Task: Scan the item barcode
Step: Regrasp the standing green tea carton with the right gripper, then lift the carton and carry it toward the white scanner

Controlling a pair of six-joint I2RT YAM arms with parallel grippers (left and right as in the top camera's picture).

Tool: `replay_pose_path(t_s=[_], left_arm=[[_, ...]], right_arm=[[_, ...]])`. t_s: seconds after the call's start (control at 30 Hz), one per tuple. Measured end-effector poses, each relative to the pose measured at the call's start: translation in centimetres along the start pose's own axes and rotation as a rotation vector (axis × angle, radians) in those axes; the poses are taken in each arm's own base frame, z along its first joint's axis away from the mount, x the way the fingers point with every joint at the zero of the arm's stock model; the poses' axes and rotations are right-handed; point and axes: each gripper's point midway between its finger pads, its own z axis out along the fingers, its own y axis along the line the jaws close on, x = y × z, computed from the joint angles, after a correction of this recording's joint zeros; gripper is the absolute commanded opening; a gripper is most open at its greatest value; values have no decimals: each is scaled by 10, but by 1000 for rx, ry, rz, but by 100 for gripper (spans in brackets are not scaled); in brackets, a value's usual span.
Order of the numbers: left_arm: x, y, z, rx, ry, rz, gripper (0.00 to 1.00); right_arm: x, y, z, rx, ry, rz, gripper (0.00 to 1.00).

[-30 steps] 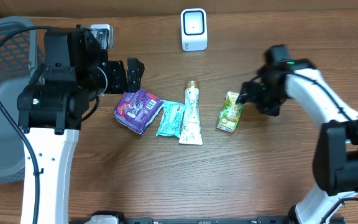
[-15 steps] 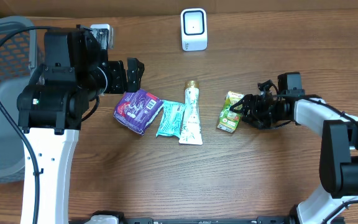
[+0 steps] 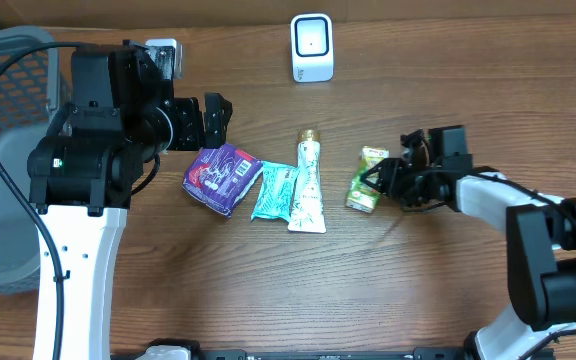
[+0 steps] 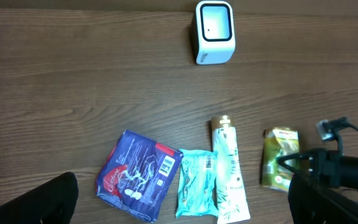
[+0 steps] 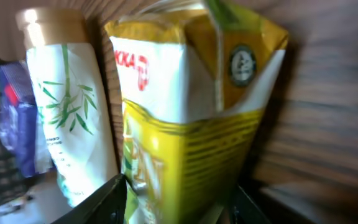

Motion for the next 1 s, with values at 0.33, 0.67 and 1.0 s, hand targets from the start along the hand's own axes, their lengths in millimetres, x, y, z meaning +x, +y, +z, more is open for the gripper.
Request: replay_pose_path(t_s=[0.33,0.67,1.0], left_arm=[[0,0,0,0,0,0,100],[0,0,0,0,0,0,100],[0,0,0,0,0,0,100]], right_arm=[[4,9,2,70,11,-26,4],[30,-20,-65,568,228,9,4],[17,-22,-83,890,164,-188,14]])
